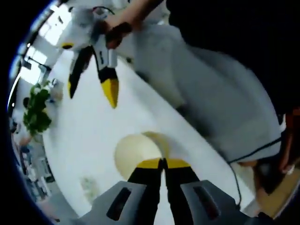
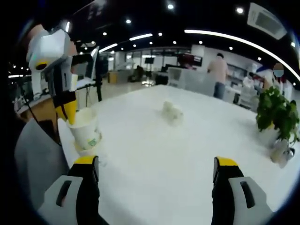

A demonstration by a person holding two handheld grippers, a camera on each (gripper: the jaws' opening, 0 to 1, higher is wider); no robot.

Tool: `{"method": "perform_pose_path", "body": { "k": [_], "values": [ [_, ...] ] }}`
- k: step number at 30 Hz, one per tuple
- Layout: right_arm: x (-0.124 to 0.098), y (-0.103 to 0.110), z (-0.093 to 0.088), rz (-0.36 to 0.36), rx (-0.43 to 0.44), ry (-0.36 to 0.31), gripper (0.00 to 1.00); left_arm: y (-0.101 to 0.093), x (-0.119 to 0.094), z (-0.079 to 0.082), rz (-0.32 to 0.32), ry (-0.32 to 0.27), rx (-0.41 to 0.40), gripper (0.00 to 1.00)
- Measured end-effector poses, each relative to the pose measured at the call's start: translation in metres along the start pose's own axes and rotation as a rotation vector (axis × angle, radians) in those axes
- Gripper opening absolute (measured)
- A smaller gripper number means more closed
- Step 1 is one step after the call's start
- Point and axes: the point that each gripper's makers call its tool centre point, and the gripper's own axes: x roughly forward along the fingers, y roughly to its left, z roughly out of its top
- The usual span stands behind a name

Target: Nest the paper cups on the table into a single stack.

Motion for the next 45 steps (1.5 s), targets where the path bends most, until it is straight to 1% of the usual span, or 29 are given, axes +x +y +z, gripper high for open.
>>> {"method": "perform_pose_path", "body": {
  "k": [5, 8, 10, 12, 14, 17, 19, 21, 23, 25, 26, 27, 28, 33, 34, 35, 40, 42, 43, 44, 45],
  "values": [
    [-0.001, -0.001, -0.002, -0.002, 0.008, 0.001, 1.0, 0.001, 0.006, 0.001, -0.008, -0.002, -0.015, 0.0],
    [-0.001, -0.001, -0.003, -0.004, 0.012, 0.001, 1.0, 0.003, 0.012, 0.0, -0.014, 0.0, -0.038, 0.01],
    [-0.002, -0.001, -0.004, -0.003, 0.015, 0.002, 1.0, 0.003, 0.014, 0.0, -0.011, -0.002, -0.036, 0.01],
    [-0.002, -0.001, -0.005, -0.004, 0.018, 0.002, 1.0, 0.001, 0.018, -0.001, -0.026, 0.004, -0.037, 0.01],
    [-0.002, -0.002, -0.006, -0.004, 0.022, 0.004, 1.0, 0.001, 0.02, 0.0, -0.031, -0.003, -0.048, 0.01],
    [-0.003, -0.002, -0.007, -0.005, 0.024, 0.006, 1.0, 0.0, 0.024, -0.001, -0.037, 0.001, -0.067, 0.04],
    [-0.003, -0.002, -0.007, -0.004, 0.028, 0.005, 1.0, -0.001, 0.026, -0.002, -0.038, 0.005, -0.07, 0.08],
    [-0.003, -0.002, -0.008, -0.002, 0.033, 0.008, 1.0, -0.002, 0.027, 0.0, -0.037, -0.016, -0.08, 0.13],
    [-0.002, -0.002, -0.008, -0.003, 0.032, 0.008, 1.0, -0.002, 0.029, -0.002, -0.04, -0.007, -0.09, 0.13],
    [-0.002, -0.002, -0.008, -0.004, 0.032, 0.008, 1.0, -0.002, 0.03, -0.002, -0.038, -0.01, -0.105, 0.16],
    [-0.002, -0.003, -0.008, -0.005, 0.032, 0.008, 1.0, -0.002, 0.03, 0.0, -0.038, -0.021, -0.126, 0.17],
    [-0.002, -0.003, -0.008, -0.005, 0.034, 0.008, 1.0, -0.002, 0.029, 0.004, -0.043, -0.048, -0.162, 0.19],
    [-0.002, -0.003, -0.008, -0.005, 0.037, 0.009, 1.0, -0.001, 0.028, 0.004, -0.037, -0.054, -0.172, 0.2],
    [-0.001, -0.003, -0.009, -0.006, 0.042, 0.01, 1.0, -0.002, 0.027, 0.001, -0.034, -0.051, -0.174, 0.21],
    [-0.001, -0.003, -0.009, -0.005, 0.04, 0.01, 1.0, -0.002, 0.026, 0.002, -0.034, -0.069, -0.205, 0.21],
    [-0.001, -0.003, -0.008, -0.005, 0.039, 0.009, 1.0, -0.001, 0.025, 0.001, -0.026, -0.074, -0.222, 0.22],
    [0.001, -0.002, -0.009, 0.004, 0.037, 0.015, 1.0, -0.002, 0.018, -0.008, -0.009, -0.067, -0.248, 0.23],
    [0.001, -0.002, -0.009, 0.008, 0.032, 0.017, 1.0, -0.003, 0.015, -0.009, -0.002, -0.078, -0.279, 0.23],
    [0.001, -0.002, -0.009, 0.01, 0.03, 0.019, 1.0, -0.004, 0.013, -0.012, 0.003, -0.073, -0.293, 0.23],
    [0.001, -0.002, -0.009, 0.012, 0.029, 0.019, 1.0, -0.004, 0.012, -0.013, 0.012, -0.078, -0.305, 0.23],
    [0.001, -0.001, -0.009, 0.015, 0.029, 0.021, 1.0, 0.0, 0.008, -0.011, 0.044, -0.101, -0.331, 0.22]
  ]
}}
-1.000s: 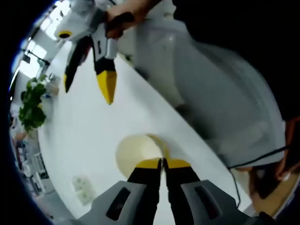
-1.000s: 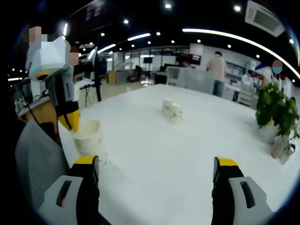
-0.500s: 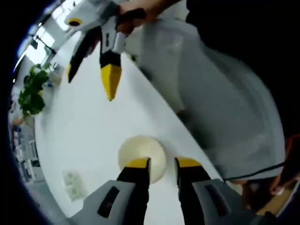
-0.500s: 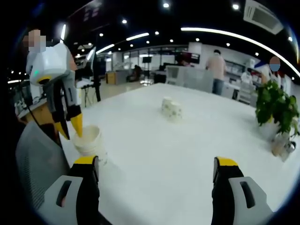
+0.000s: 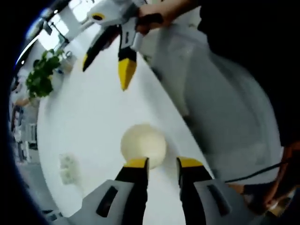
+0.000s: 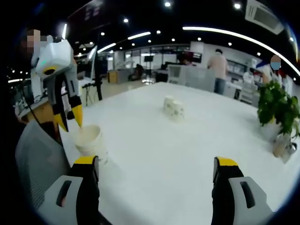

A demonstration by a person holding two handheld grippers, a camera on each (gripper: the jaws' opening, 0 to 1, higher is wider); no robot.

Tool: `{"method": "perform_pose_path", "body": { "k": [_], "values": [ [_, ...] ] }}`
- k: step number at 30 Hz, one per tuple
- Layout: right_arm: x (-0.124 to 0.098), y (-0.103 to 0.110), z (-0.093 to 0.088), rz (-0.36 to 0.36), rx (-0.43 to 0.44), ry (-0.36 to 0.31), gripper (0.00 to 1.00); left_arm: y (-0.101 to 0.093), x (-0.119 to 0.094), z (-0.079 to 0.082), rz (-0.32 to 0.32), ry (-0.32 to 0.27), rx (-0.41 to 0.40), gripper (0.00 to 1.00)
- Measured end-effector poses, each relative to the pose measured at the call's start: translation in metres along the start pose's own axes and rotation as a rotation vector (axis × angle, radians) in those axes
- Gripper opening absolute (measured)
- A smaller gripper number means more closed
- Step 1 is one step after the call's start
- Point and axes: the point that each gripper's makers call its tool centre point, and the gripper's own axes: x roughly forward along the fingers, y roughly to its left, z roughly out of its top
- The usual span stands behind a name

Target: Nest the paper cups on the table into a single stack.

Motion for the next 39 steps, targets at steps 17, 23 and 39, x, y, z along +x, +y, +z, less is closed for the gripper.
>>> {"method": "perform_pose_path", "body": {
  "k": [17, 23, 39],
  "values": [
    [0.001, 0.005, 0.0, 0.028, -0.009, 0.009, 1.0, 0.026, -0.035, 0.001, 0.308, -0.364, -0.555, 0.34],
    [0.001, 0.007, 0.003, 0.036, -0.01, 0.003, 1.0, 0.035, -0.051, -0.012, 0.401, -0.413, -0.657, 0.44],
    [-0.004, 0.002, 0.01, 0.061, -0.071, 0.013, 1.0, 0.038, -0.076, -0.023, 0.588, -0.581, -0.853, 0.64]
  ]
}}
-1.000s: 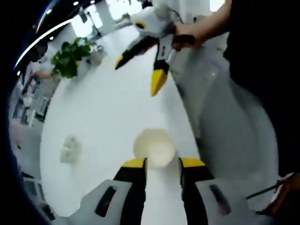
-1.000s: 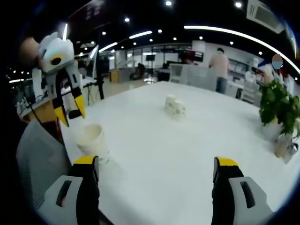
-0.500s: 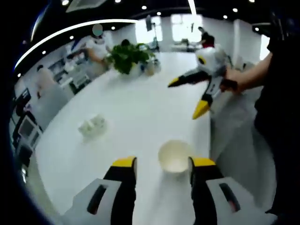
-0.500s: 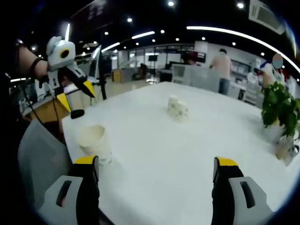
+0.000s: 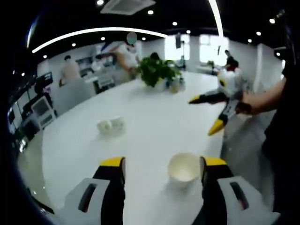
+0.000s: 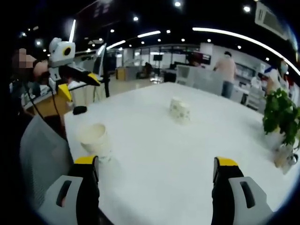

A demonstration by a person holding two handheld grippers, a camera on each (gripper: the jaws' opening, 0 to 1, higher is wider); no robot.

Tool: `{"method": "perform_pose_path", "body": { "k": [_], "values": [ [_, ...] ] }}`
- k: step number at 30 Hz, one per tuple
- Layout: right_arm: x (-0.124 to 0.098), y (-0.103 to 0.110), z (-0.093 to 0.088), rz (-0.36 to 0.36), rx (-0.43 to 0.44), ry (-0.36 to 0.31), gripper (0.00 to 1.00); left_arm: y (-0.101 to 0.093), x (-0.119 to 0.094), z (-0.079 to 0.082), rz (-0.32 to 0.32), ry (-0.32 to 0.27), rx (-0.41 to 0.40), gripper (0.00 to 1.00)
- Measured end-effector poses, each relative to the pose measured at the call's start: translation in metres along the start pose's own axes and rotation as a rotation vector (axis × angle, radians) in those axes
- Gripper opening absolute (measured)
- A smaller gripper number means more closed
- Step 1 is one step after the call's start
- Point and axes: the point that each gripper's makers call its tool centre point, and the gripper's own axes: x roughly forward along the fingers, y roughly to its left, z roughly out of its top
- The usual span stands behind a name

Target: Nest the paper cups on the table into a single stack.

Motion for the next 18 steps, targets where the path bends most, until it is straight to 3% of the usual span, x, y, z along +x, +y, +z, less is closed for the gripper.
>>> {"method": "perform_pose_path", "body": {
  "k": [8, 18],
  "values": [
    [-0.003, -0.008, 0.003, 0.001, -0.023, 0.005, 1.0, 0.017, -0.014, 0.004, 0.083, -0.06, -0.011, 0.69],
    [-0.001, -0.01, 0.009, 0.019, -0.053, 0.007, 1.0, 0.023, -0.016, -0.005, 0.118, -0.081, -0.075, 0.79]
  ]
}}
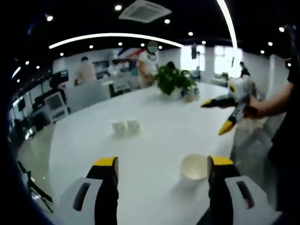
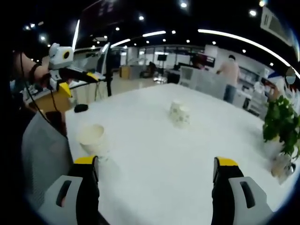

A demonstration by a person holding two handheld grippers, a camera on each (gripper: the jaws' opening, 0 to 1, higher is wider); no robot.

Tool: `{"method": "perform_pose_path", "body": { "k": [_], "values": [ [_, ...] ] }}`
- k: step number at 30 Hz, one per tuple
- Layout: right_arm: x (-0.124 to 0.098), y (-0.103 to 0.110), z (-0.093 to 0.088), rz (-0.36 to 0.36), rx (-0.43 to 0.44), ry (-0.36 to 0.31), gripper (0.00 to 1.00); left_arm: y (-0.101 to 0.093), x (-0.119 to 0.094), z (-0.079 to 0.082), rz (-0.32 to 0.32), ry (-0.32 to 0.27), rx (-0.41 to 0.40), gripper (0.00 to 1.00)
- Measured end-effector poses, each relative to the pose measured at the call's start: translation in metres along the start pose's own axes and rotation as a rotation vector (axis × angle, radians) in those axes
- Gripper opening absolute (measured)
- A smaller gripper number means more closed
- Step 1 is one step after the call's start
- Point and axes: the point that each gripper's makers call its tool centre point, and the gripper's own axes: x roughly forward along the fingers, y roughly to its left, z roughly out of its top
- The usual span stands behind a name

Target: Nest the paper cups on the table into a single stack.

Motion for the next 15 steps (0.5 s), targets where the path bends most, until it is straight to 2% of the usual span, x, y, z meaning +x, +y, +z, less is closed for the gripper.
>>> {"method": "perform_pose_path", "body": {
  "k": [6, 8, 12, 15],
  "values": [
    [0.005, -0.002, 0.007, 0.007, -0.01, -0.003, 1.0, 0.013, -0.003, -0.002, 0.043, -0.014, -0.027, 0.9],
    [0.006, -0.003, 0.012, 0.011, -0.015, -0.011, 1.0, 0.017, -0.003, 0.001, 0.067, -0.03, -0.037, 0.99],
    [0.007, -0.003, 0.017, 0.014, -0.034, -0.008, 1.0, 0.018, -0.002, 0.001, 0.075, -0.042, 0.007, 0.99],
    [0.009, -0.002, 0.018, 0.019, -0.04, -0.003, 1.0, 0.015, 0.002, -0.003, 0.054, -0.022, -0.011, 0.99]
  ]
}}
